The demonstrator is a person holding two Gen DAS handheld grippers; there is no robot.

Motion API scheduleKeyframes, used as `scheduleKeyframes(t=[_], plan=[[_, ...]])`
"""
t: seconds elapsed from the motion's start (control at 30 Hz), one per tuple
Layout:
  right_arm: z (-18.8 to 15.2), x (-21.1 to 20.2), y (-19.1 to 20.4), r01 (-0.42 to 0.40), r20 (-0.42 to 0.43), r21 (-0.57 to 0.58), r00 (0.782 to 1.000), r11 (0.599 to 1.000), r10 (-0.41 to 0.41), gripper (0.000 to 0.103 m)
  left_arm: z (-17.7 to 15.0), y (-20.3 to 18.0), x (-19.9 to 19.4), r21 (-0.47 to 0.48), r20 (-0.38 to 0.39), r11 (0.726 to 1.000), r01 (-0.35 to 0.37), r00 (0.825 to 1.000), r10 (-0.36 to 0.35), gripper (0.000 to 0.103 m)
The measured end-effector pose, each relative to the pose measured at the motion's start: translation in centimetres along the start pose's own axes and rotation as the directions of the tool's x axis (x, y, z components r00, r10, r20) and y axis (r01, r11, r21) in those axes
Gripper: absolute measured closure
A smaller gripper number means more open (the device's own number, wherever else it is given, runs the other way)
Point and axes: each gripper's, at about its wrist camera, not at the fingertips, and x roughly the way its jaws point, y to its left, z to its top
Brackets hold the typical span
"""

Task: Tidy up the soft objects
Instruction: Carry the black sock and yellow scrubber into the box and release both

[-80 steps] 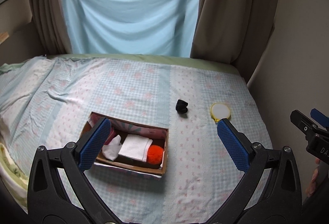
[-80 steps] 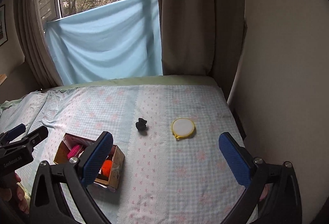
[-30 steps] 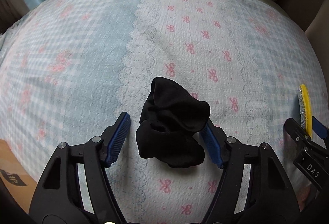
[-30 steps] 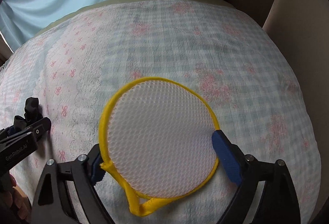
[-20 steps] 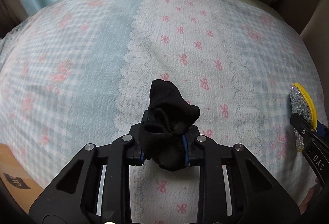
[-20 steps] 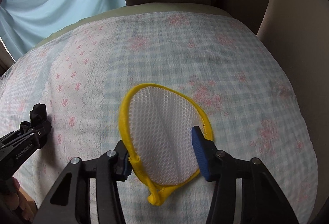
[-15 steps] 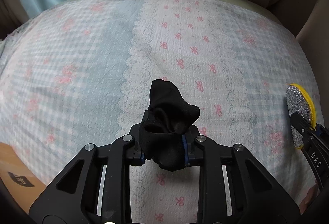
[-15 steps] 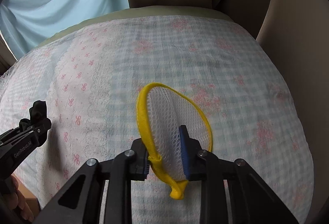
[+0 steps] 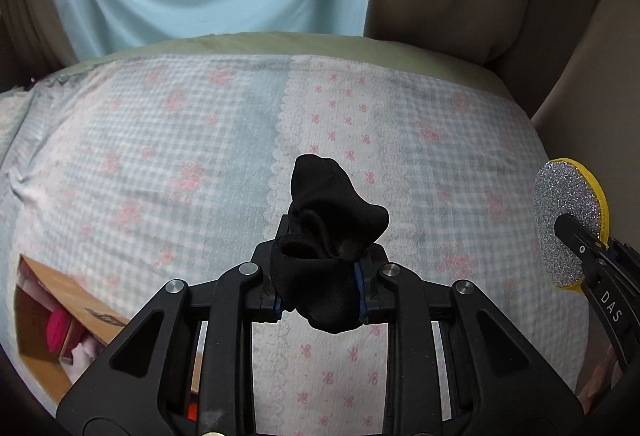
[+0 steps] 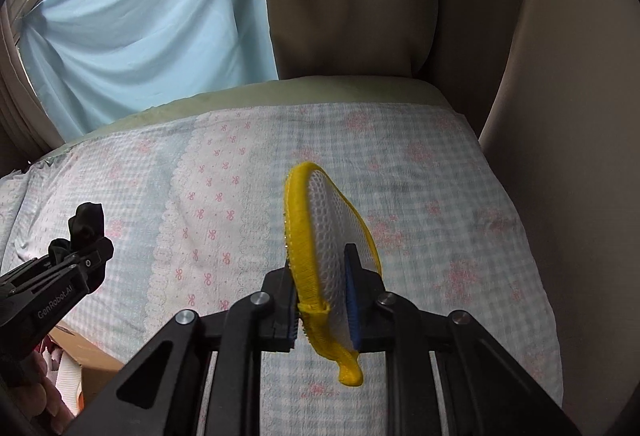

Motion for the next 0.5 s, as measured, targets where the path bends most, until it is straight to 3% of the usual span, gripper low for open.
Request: scheduleKeyframes(t=[0.27, 0.5], plan=[[1.2, -10.2, 2.0, -0.062, 0.048, -0.038, 0.997, 0.997, 0.064, 0.085, -0.2, 0.9, -11.8, -0.023, 0.066, 1.0, 0.018, 0.998, -0.017, 0.081], [0.6, -18.5, 5.2, -0.135, 0.077, -0.105, 0.987, 0.985, 0.144, 0.085, -2.4, 3.7, -20.3, -0.052, 0.088, 0.999, 0.004, 0.996, 0.001, 0.081]])
